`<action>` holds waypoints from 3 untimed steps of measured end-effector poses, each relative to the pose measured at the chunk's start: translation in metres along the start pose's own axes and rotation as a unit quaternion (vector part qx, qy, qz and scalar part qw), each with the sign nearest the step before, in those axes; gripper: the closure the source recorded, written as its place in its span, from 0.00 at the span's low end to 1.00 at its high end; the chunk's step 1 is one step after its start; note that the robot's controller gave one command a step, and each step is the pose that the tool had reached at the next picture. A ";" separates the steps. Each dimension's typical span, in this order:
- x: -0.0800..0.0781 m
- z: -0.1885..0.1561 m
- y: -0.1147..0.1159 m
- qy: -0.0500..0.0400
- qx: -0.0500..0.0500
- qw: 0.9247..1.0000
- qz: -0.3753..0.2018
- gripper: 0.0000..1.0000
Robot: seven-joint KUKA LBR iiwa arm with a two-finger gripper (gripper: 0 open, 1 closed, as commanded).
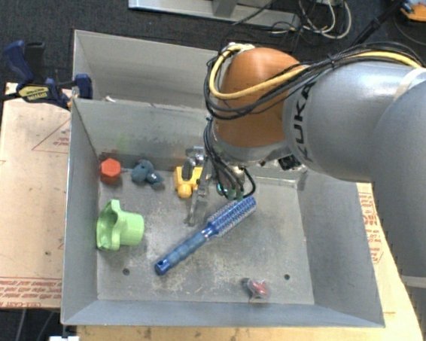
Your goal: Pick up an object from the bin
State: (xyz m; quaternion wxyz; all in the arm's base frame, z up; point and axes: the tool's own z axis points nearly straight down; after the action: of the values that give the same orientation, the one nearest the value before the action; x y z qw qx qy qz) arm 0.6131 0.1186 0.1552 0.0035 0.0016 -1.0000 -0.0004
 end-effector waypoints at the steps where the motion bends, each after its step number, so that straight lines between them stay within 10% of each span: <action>1: 0.035 0.026 -0.050 -0.002 0.001 0.999 -0.046 0.00; 2: 0.060 0.087 -0.049 -0.002 0.000 0.975 -0.224 0.00; 3: 0.058 0.085 -0.049 -0.004 0.000 0.975 -0.224 1.00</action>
Offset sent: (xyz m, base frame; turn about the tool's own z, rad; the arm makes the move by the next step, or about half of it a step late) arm -0.0344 -0.0476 -0.0240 -0.0953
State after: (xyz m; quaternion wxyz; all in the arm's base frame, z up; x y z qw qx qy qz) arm 0.5545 0.0700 0.0702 -0.0005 0.2253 -0.9743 -0.0009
